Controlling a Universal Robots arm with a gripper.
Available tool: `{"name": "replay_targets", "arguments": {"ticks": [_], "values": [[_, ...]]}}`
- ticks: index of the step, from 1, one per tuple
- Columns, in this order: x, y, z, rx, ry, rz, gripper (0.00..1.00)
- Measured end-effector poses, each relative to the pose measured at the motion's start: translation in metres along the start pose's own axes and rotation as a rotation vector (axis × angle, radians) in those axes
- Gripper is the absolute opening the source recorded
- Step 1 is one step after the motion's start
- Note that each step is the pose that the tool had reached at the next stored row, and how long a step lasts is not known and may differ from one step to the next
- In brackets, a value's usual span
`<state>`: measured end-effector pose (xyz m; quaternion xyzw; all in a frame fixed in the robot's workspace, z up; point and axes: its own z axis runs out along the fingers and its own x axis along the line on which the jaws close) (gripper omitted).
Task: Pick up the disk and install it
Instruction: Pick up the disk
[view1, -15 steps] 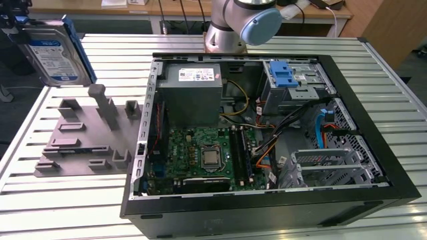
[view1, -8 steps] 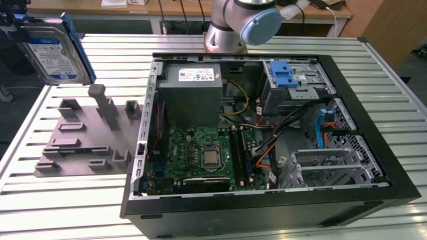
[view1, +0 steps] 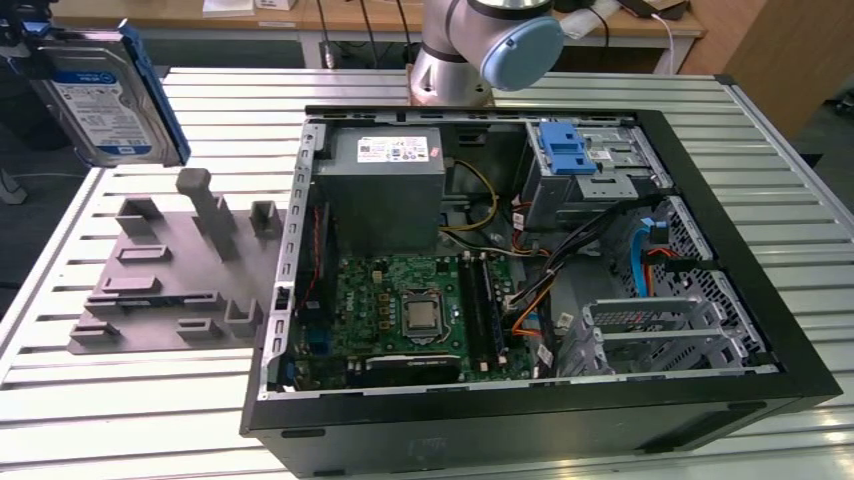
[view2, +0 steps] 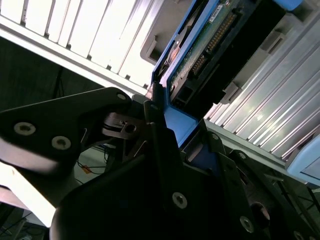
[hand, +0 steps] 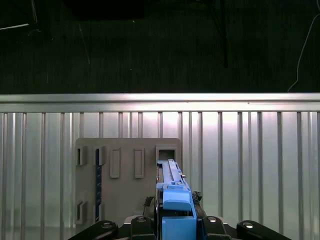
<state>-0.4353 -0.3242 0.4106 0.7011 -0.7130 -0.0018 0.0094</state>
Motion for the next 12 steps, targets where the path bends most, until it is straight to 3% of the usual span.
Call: {"name": "replay_targets", "arguments": {"ticks": [12], "values": [[0.0001, 0.0002, -0.0087, 0.0000, 0.0003, 0.000, 0.37]]}}
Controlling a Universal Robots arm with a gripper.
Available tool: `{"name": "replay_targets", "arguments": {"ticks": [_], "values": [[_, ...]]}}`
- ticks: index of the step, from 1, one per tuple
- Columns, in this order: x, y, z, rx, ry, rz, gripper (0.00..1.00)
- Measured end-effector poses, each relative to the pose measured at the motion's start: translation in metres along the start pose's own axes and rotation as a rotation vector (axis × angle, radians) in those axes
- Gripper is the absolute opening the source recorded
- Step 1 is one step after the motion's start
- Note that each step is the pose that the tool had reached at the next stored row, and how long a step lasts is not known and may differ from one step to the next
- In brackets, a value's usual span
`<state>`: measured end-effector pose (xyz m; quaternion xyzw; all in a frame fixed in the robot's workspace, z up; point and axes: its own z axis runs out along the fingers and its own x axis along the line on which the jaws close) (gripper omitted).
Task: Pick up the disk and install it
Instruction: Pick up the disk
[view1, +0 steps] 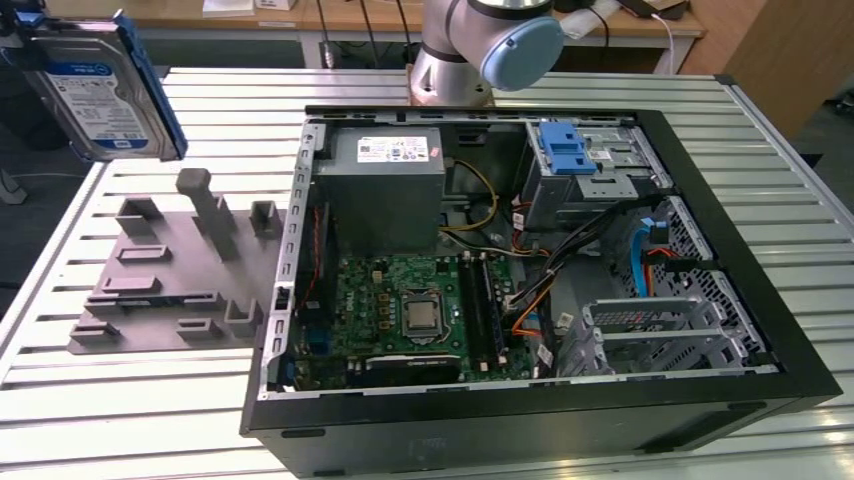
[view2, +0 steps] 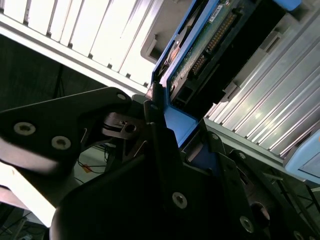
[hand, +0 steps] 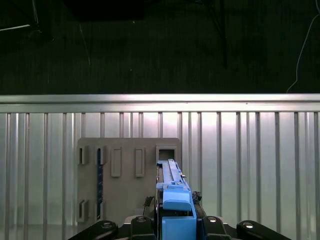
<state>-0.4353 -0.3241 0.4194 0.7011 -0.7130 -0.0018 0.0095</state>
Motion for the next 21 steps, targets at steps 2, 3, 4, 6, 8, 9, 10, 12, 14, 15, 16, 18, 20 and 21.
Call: {"name": "replay_targets", "arguments": {"ticks": [2, 3, 4, 6, 8, 9, 10, 12, 14, 15, 16, 18, 20, 21], "values": [[0.0000, 0.0000, -0.0013, 0.0000, 0.0001, 0.000, 0.37], [0.0000, 0.0000, -0.0020, -0.0001, 0.0001, 0.000, 0.37], [0.0000, 0.0000, -0.0026, 0.0000, 0.0001, 0.000, 0.37], [0.0000, 0.0001, -0.0039, 0.0000, 0.0001, 0.000, 0.37], [0.0000, 0.0001, -0.0052, -0.0001, 0.0002, 0.000, 0.37], [0.0000, 0.0001, -0.0058, 0.0000, 0.0002, 0.000, 0.37], [0.0000, 0.0001, -0.0064, 0.0000, 0.0001, 0.000, 0.37], [0.0000, 0.0001, -0.0077, 0.0000, 0.0002, 0.000, 0.37], [0.0000, 0.0001, -0.0088, 0.0001, 0.0002, 0.000, 0.37], [0.0000, 0.0002, -0.0094, 0.0000, 0.0003, 0.000, 0.37], [0.0000, 0.0002, -0.0099, 0.0000, 0.0003, 0.000, 0.37], [0.0000, 0.0002, -0.0111, 0.0000, 0.0004, 0.000, 0.37], [0.0000, 0.0002, -0.0123, 0.0000, 0.0005, 0.000, 0.37], [0.0000, 0.0002, -0.0129, 0.0000, 0.0005, 0.000, 0.37]]}}
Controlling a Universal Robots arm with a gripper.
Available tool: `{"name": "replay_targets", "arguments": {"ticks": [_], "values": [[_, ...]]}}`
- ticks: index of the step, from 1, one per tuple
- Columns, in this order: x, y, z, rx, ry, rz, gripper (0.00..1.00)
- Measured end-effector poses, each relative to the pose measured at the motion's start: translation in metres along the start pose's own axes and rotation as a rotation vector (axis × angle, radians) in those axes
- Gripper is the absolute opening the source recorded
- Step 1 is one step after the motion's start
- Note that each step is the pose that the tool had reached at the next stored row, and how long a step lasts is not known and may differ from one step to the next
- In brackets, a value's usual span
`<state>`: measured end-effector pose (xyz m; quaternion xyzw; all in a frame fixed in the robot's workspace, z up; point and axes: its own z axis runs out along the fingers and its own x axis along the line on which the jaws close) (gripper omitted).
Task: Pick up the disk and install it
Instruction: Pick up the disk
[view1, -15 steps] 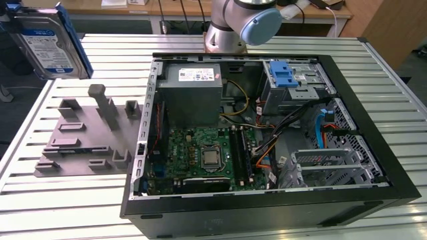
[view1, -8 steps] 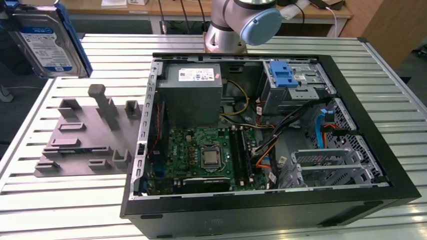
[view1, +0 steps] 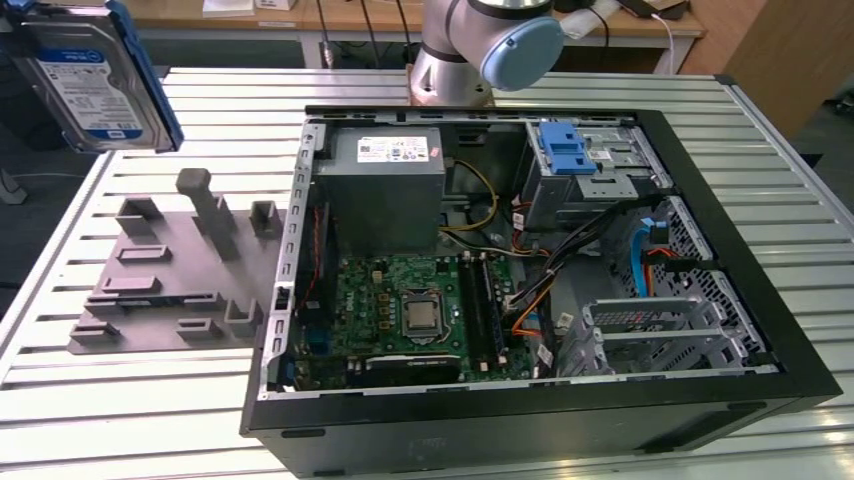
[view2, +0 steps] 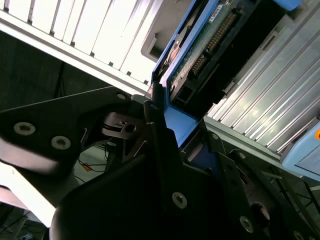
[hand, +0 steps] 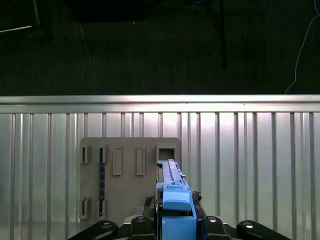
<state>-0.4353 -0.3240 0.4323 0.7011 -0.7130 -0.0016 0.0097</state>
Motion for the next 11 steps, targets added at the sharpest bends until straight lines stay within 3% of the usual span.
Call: {"name": "replay_targets", "arguments": {"ticks": [11], "values": [[-0.0001, 0.0001, -0.0065, 0.0000, 0.0002, 0.000, 0.37]]}}
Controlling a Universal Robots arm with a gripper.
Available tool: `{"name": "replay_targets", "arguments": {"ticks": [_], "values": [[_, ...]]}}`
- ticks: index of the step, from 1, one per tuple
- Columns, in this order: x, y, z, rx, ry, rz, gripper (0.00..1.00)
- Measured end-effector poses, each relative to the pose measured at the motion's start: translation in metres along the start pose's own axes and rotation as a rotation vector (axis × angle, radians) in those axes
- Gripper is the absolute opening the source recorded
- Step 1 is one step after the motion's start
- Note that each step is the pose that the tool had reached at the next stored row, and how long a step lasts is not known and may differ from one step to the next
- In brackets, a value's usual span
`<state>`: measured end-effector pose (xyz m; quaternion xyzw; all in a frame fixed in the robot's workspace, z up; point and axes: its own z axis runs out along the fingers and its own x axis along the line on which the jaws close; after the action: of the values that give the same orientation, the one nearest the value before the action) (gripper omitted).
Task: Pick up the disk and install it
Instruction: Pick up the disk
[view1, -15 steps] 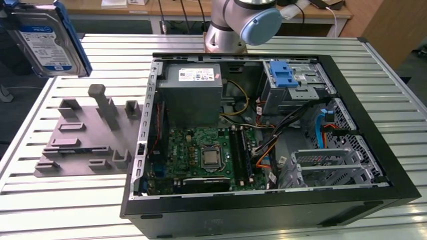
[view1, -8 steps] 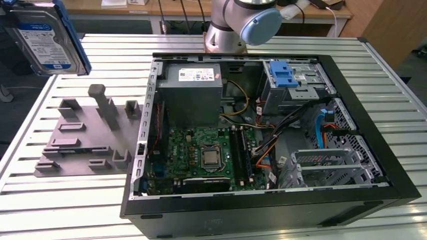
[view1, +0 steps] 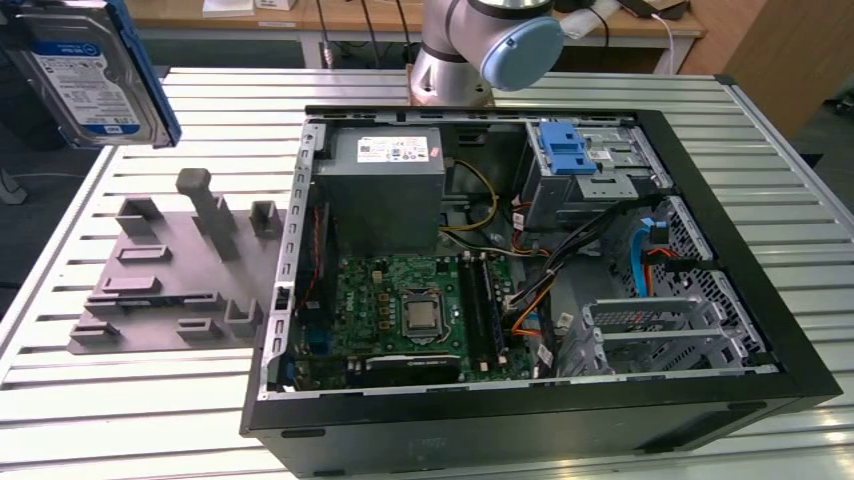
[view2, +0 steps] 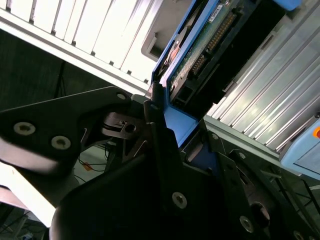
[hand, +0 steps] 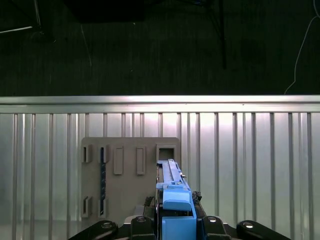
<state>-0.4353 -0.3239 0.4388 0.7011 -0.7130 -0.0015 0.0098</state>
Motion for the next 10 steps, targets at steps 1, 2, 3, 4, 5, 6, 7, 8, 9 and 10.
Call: {"name": "replay_targets", "arguments": {"ticks": [1, 2, 3, 4, 5, 6, 7, 8, 9, 10], "values": [[0.0000, 0.0000, -0.0005, 0.0001, 0.0000, 0.000, 0.37], [0.0000, 0.0000, -0.0011, 0.0001, 0.0000, 0.000, 0.37], [0.0000, 0.0000, -0.0016, 0.0000, 0.0001, 0.000, 0.37], [0.0000, 0.0001, -0.0022, 0.0000, 0.0001, 0.000, 0.37], [-0.0001, 0.0000, -0.0027, 0.0000, 0.0001, 0.000, 0.37], [-0.0001, 0.0001, -0.0033, 0.0000, 0.0001, 0.000, 0.37], [-0.0001, 0.0001, -0.0038, 0.0001, 0.0002, 0.000, 0.37], [-0.0001, 0.0001, -0.0044, 0.0000, 0.0003, 0.000, 0.37], [-0.0001, 0.0001, -0.0050, 0.0000, 0.0003, 0.000, 0.37], [-0.0001, 0.0001, -0.0054, 0.0000, 0.0003, 0.000, 0.37]]}}
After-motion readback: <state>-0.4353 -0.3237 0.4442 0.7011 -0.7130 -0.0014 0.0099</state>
